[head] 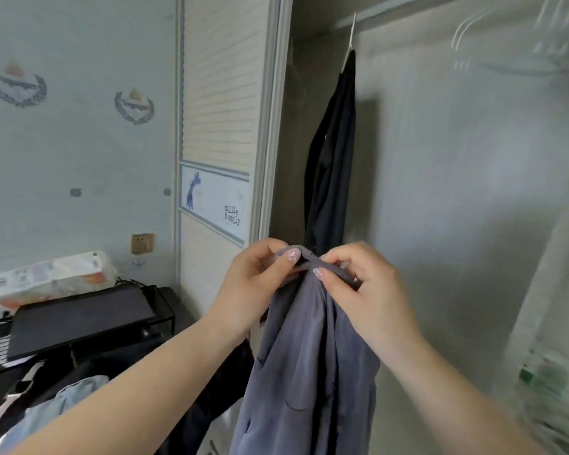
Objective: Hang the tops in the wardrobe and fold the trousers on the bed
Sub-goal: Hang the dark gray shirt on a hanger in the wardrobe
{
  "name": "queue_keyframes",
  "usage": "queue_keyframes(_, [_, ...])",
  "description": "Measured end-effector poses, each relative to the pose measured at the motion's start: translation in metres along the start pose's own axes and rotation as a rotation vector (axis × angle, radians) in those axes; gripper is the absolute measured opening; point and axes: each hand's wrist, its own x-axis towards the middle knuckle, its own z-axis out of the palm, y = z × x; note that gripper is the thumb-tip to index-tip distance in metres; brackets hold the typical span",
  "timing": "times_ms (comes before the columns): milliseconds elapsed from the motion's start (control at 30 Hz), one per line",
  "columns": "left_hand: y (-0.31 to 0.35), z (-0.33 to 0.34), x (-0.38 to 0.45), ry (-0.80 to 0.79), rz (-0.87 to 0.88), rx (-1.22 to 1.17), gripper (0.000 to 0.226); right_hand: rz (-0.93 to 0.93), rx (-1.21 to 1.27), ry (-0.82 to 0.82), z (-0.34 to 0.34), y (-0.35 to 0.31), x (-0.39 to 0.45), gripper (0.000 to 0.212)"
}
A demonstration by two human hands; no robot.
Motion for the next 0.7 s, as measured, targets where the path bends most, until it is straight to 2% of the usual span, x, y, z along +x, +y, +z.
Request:
queue_keyframes(67, [-0.011,0.007,0.028,-0.038,-0.007,-0.07,0.021,0.021,-0.061,0.023,-0.005,0.014,0.018,0.033])
queue_keyframes(200, [-0.023,0.017,0.1,-0.185,0.014,-0.172,0.015,0.047,-0.228,0.097,-0.011,0.037,0.067,0.026])
queue_keyframes(400, [-0.026,0.034,0.204,-0.341,0.001,-0.298,0.032,0.072,-0.38,0.214,-0.02,0.056,0.145,0.022])
queue_keyframes(533, [-0.026,0.056,0.249,-0.381,-0.013,-0.38,0.026,0.081,-0.524,0.225,-0.035,0.067,0.182,0.014])
queue_keyframes(700, [-0.025,0.088,0.295,-0.391,0.023,-0.434,0.018,0.075,-0.685,0.243,-0.064,0.081,0.225,0.014])
